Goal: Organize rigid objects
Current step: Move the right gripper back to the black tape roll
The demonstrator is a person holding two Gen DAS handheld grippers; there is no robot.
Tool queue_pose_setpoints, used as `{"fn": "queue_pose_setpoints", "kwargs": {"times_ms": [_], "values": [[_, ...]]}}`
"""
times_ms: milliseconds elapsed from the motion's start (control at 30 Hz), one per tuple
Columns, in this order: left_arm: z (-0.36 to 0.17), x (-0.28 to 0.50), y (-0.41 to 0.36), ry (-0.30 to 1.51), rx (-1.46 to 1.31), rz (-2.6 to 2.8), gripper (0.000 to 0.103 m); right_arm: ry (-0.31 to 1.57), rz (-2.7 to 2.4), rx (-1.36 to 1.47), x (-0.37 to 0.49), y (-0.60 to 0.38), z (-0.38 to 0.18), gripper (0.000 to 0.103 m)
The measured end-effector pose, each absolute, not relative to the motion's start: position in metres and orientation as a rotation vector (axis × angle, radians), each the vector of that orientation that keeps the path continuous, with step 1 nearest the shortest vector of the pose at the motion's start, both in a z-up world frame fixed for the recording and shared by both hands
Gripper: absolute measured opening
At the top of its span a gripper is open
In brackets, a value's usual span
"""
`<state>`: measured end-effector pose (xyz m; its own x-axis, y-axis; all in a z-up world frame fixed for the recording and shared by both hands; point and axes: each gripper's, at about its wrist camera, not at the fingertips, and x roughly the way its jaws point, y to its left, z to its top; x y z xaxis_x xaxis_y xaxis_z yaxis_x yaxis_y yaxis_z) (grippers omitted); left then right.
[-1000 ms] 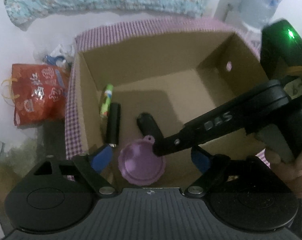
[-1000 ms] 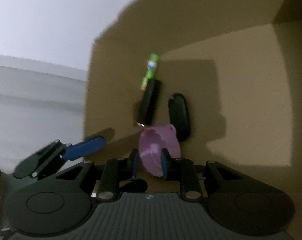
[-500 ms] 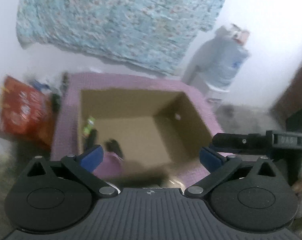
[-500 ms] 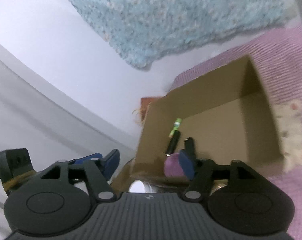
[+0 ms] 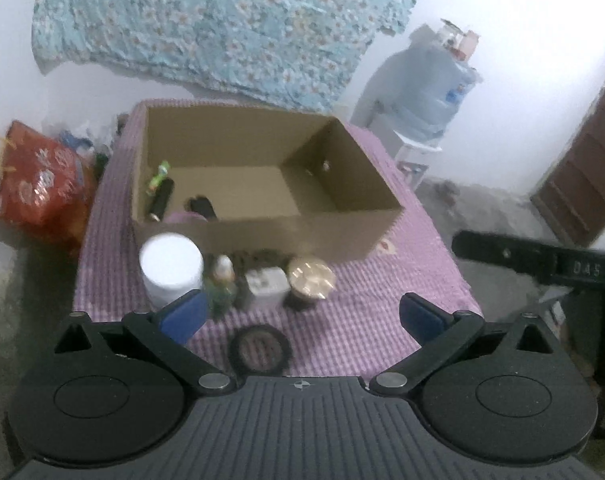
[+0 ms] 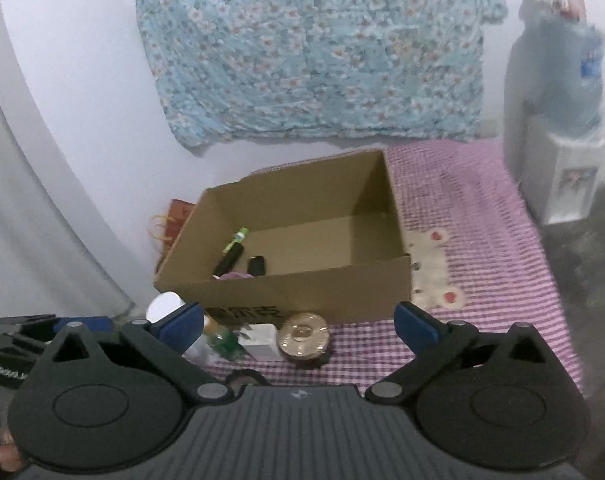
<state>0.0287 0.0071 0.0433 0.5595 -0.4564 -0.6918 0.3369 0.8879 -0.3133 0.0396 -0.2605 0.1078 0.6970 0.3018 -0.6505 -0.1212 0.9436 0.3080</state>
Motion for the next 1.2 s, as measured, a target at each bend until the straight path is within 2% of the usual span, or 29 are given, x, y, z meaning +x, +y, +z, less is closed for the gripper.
{"fn": "queue_pose_setpoints", "kwargs": {"times_ms": [567, 767, 1200], "values": [[0.055, -0.016, 0.015, 0.815, -0.279, -0.481, 0.103, 0.598, 0.140, 0.129, -0.019, -0.252, 0.151, 0.103], [0.053, -0.025, -0.003, 0.748, -0.172, -0.502, 0.103, 0.574, 0.028, 0.097, -0.025, -0.252, 0.151, 0.103], [0.037, -0.024, -0.003, 0.723, -0.297, -0.596, 0.103, 0.551, -0.052, -0.038, -0.029, -0.244, 0.149, 0.103]]}}
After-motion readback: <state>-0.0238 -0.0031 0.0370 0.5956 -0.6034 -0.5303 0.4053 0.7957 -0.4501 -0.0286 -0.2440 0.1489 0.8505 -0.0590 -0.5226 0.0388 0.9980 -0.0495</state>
